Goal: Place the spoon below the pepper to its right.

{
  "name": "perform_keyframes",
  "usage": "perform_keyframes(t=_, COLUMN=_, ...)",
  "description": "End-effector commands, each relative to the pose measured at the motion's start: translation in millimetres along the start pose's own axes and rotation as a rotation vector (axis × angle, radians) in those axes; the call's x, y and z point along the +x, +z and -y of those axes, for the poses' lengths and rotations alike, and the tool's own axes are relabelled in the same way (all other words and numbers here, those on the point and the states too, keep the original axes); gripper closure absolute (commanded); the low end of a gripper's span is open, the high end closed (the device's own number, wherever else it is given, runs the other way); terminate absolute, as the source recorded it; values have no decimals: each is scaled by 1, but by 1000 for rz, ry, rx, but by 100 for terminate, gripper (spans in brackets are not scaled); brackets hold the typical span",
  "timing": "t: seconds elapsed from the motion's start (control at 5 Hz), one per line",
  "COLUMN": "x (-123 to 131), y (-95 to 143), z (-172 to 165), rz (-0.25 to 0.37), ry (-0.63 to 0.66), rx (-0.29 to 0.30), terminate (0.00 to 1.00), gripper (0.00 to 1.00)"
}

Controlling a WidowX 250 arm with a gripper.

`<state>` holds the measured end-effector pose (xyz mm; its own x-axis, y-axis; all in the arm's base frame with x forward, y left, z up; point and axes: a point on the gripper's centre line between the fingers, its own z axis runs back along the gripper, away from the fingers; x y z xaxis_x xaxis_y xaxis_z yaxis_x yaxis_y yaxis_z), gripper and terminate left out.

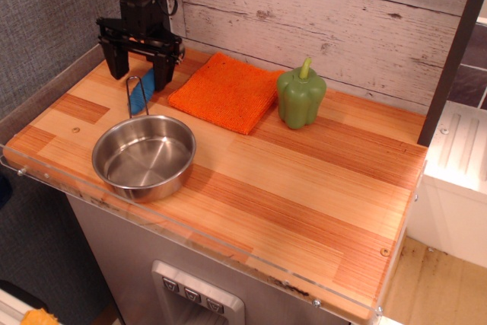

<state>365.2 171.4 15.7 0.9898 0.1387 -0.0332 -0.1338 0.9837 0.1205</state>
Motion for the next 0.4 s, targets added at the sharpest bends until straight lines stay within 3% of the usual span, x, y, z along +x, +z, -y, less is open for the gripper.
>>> perform_keyframes(t=0.0, x=8, y=11, z=0, rz=41, ry=-1, rx=14, terminate=0, gripper=100)
perform_keyframes(t=0.2, x=10, y=23, z=6, rz=64, ry=-13, rx=0, terminate=0, gripper=100)
